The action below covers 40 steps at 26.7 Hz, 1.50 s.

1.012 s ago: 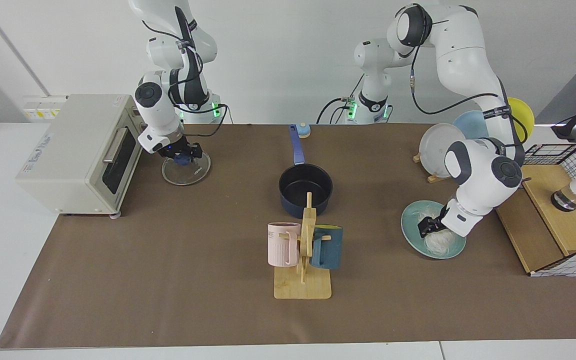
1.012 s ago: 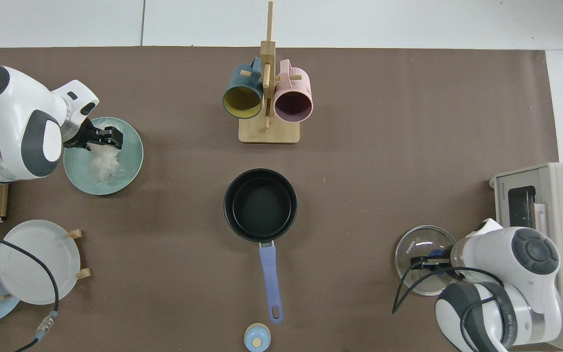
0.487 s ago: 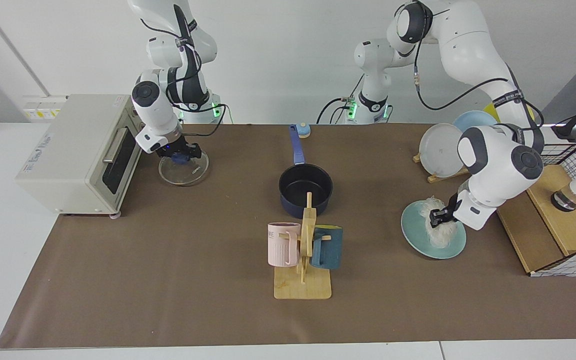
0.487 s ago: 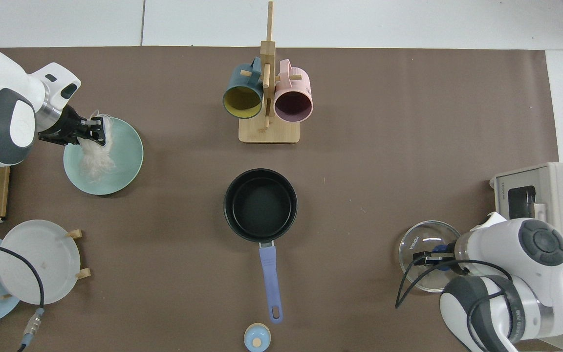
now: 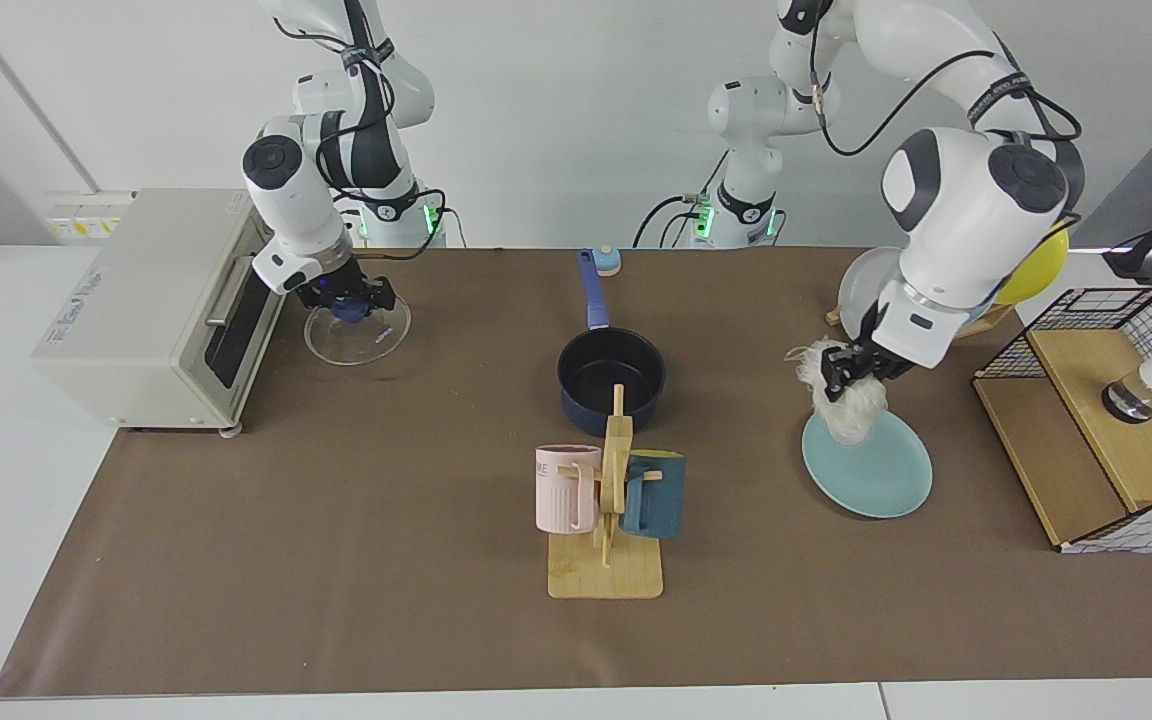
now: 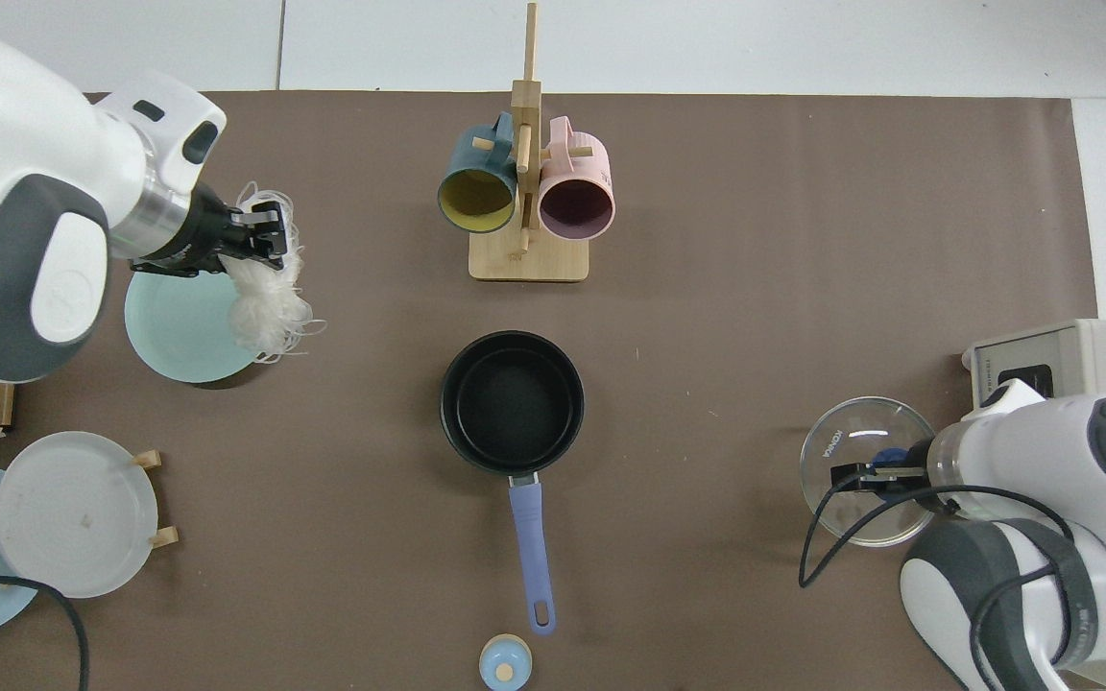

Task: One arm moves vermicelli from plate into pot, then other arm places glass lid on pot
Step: 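Carry the vermicelli over the black pot with the left gripper and release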

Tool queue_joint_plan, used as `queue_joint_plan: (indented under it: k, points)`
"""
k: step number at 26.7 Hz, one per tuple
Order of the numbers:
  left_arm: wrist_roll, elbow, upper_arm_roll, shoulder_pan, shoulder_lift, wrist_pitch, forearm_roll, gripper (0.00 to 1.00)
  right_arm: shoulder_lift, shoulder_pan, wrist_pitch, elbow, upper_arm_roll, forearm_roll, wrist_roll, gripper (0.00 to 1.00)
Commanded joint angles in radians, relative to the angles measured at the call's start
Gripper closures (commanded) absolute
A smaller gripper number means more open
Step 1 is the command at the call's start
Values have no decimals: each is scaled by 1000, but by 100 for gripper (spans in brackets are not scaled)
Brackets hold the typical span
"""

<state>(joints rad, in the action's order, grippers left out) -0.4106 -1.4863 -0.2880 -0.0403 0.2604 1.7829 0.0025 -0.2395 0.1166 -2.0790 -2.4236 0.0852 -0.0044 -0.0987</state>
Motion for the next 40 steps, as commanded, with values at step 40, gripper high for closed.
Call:
queue_joint_plan:
  k: [40]
  points:
    - [-218,-338,-126,264,36,317,62,100,-10,31,359,322,13,4,-1,84]
